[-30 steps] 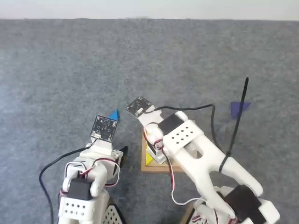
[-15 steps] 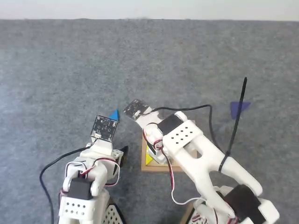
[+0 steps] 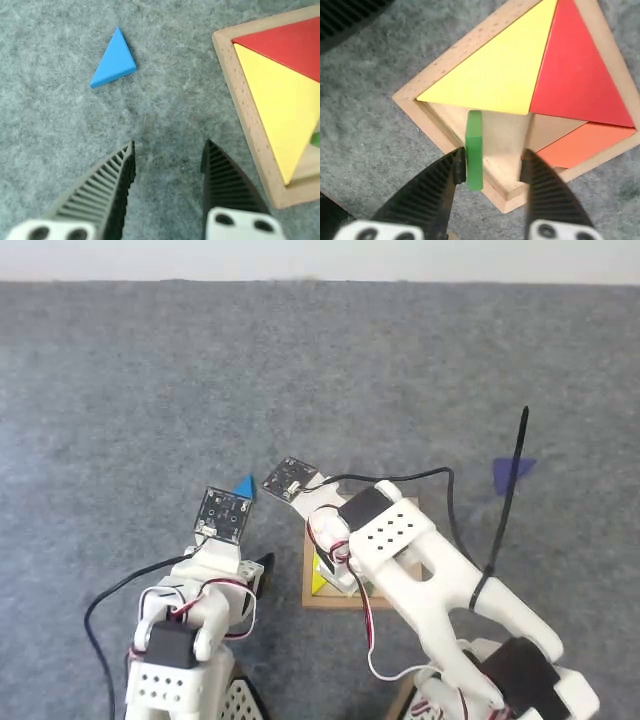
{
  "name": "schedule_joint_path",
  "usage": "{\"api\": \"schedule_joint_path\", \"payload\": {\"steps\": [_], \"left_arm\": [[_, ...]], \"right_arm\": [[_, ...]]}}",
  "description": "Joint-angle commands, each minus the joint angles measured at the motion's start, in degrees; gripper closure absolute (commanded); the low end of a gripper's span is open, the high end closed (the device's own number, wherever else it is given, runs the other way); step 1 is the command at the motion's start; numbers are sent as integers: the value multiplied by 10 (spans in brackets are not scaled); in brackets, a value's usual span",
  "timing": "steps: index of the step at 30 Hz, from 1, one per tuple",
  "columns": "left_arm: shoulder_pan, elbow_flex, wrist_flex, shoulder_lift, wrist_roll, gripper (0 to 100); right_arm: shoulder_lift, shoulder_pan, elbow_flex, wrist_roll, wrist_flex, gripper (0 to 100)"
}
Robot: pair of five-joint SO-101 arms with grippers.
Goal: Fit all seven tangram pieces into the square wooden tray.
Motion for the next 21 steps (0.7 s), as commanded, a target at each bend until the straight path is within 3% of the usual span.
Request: {"api": "schedule_joint_path", "payload": {"steps": [1, 10, 21], "left_arm": [[3, -4, -3, -4, -1, 793], [3, -4, -3, -4, -1, 793], [3, -4, -3, -4, -1, 793]], "right_arm": [[-30, -1, -4, -11, -12, 798], [-24, 113, -4, -9, -55, 815], [-23, 175, 18, 19, -68, 815]]}}
